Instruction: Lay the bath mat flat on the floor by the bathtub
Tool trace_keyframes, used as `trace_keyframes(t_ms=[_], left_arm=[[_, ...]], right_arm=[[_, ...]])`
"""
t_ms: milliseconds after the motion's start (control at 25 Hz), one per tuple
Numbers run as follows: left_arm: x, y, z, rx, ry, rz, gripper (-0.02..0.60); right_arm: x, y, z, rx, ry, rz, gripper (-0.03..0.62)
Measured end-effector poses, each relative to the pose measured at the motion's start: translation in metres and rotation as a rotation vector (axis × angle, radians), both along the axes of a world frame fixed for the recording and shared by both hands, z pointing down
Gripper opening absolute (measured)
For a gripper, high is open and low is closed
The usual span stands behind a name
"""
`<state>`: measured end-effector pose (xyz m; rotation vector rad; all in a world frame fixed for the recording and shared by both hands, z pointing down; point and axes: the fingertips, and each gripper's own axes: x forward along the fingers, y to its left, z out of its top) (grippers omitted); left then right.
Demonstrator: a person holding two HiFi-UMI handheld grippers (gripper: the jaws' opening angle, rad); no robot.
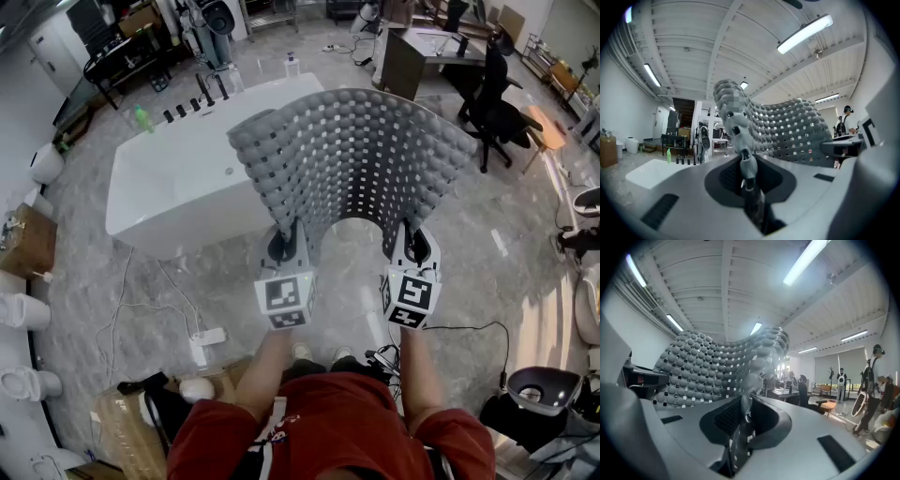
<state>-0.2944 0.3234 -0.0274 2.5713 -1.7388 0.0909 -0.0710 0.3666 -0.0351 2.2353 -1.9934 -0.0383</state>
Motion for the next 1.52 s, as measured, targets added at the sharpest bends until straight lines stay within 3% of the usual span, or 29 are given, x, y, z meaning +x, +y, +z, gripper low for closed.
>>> trace_keyframes(t_ms=[320, 880, 1520], left_arm=[[-0.031, 0.037, -0.032, 0.066, -0.005, -0.011, 0.049], [-0.063, 0.027, -0.024, 0.079, 0.022, -0.023, 0.049], [-0.044, 0.013, -0.003, 0.07, 0.03, 0.025, 0.049]], right_arm=[[-0.029, 0.029, -0.024, 0.052, -0.035, 0.0, 0.055], [-0.06, 0.017, -0.018, 0.112, -0.032, 0.01, 0.055], [-0.035, 0.015, 0.001, 0.129, -0.029, 0.092, 0.057]])
